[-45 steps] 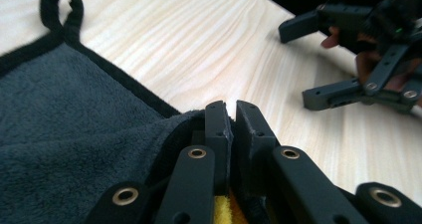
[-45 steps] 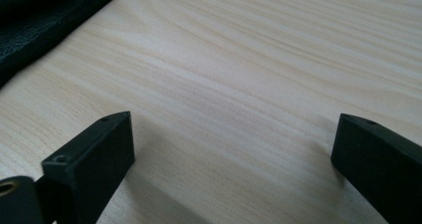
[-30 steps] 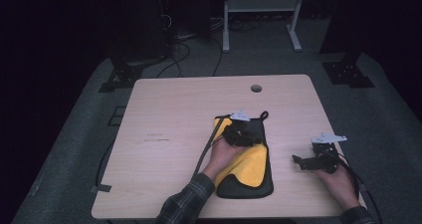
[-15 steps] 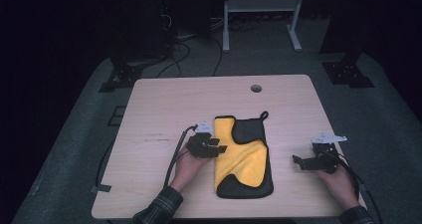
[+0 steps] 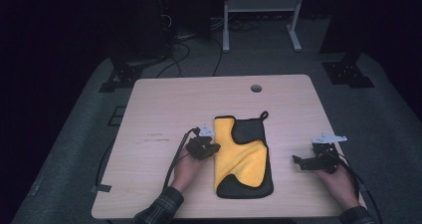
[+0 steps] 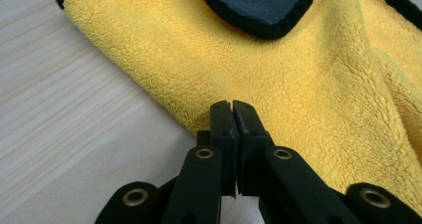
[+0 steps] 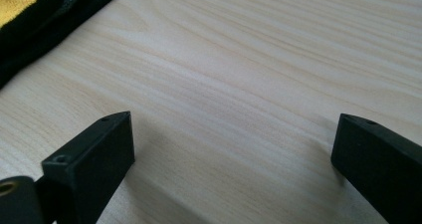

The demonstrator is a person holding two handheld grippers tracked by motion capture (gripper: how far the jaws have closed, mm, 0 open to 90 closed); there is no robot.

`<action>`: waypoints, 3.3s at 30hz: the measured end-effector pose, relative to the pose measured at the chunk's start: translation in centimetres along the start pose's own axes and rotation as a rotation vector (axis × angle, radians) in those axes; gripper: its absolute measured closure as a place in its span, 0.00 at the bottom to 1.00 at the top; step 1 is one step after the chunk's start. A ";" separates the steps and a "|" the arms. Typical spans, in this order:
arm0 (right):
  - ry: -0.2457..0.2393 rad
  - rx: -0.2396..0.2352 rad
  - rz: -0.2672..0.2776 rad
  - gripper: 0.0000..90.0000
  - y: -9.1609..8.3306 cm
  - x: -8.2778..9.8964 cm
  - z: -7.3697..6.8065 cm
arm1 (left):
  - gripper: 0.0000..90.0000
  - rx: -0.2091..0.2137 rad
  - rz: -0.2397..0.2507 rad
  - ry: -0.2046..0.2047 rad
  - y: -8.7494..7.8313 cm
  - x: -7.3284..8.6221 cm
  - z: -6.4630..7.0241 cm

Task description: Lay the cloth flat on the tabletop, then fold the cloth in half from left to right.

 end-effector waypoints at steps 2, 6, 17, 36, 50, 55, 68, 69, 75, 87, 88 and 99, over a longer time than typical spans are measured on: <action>0.000 0.000 0.000 0.03 0.0 0.0 0.0 | 0.98 0.004 0.012 -0.018 -0.4 0.0 -0.3; 0.000 0.000 0.000 0.03 0.0 0.0 0.0 | 0.98 -0.007 0.013 -0.043 -0.9 0.4 -1.2; 0.000 0.002 -0.002 0.03 0.0 0.0 0.0 | 0.60 -0.031 0.009 -0.041 -1.4 1.1 -1.6; -0.044 -0.130 0.034 0.12 -0.4 -4.1 -3.6 | 0.01 -0.083 -0.020 0.005 -6.0 4.8 -2.9; -0.085 -0.243 0.102 0.21 0.6 -8.3 -7.5 | 0.00 -0.077 -0.052 0.034 -8.0 8.4 -3.9; -0.116 -0.281 0.121 0.27 1.3 -9.6 -9.2 | 0.00 -0.074 -0.012 0.061 -8.2 8.8 -4.0; -0.177 -0.351 0.121 0.46 4.3 -11.9 -13.1 | 0.00 -0.082 -0.006 0.049 -8.2 8.8 -4.0; -0.185 -0.356 0.120 0.46 4.6 -12.0 -13.4 | 0.00 -0.082 -0.007 0.050 -8.2 8.8 -4.0; -0.210 -0.369 0.104 0.53 6.6 -12.1 -15.0 | 0.00 -0.083 -0.010 0.053 -8.2 8.8 -4.1; -0.245 -0.399 0.058 0.65 9.4 -12.3 -17.1 | 0.00 -0.077 -0.011 0.056 -8.1 8.7 -4.1; -0.254 -0.398 0.056 0.66 9.6 -12.3 -17.2 | 0.00 -0.077 -0.011 0.056 -8.1 8.7 -4.1; -0.326 -0.332 0.021 0.88 10.9 -11.4 -17.2 | 0.00 -0.077 -0.011 0.056 -8.0 8.7 -4.1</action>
Point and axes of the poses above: each handheld gripper's, and its own axes: y roughly forward along the jaws, x roughly out of its underside, z roughly to its right, the point moved 8 cm from there along y, roughly forward along the jaws, and after that the axes turned 4 degrees about z, right-handed, at the moved point
